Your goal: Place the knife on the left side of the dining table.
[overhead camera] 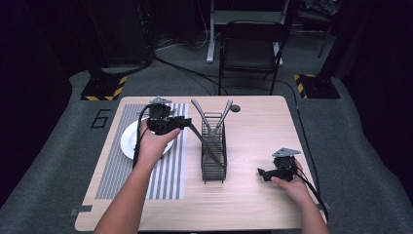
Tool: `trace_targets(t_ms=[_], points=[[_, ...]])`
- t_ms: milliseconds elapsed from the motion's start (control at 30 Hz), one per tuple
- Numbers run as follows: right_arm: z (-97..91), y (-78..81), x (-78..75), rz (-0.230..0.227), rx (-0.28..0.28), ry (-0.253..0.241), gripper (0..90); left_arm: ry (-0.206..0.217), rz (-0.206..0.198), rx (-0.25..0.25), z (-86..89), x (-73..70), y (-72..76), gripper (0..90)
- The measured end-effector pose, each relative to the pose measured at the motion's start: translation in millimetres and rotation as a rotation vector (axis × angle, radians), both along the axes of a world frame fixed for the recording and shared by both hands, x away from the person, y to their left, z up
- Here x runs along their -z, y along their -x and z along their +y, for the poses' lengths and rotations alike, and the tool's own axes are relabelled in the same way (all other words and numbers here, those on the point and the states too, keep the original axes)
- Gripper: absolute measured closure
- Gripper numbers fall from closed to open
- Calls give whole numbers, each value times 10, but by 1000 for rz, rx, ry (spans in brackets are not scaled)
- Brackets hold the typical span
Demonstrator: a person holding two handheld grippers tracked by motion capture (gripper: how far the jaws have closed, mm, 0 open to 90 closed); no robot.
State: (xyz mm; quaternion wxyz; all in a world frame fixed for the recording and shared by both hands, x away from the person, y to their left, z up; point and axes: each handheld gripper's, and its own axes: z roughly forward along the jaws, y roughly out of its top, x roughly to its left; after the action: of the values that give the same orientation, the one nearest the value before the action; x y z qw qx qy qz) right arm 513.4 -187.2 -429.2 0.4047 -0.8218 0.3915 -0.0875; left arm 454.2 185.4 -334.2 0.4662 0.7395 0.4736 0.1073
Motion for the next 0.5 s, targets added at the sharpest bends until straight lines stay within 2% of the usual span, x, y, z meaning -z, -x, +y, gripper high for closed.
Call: trace_targets(t_ms=[67, 500], points=[[0, 0, 0, 0, 0, 0, 0, -6, 8, -4, -27, 22, -13, 638], [2, -1, 0, 0, -1, 0, 0, 35, 12, -7, -98, 195, -58, 704]])
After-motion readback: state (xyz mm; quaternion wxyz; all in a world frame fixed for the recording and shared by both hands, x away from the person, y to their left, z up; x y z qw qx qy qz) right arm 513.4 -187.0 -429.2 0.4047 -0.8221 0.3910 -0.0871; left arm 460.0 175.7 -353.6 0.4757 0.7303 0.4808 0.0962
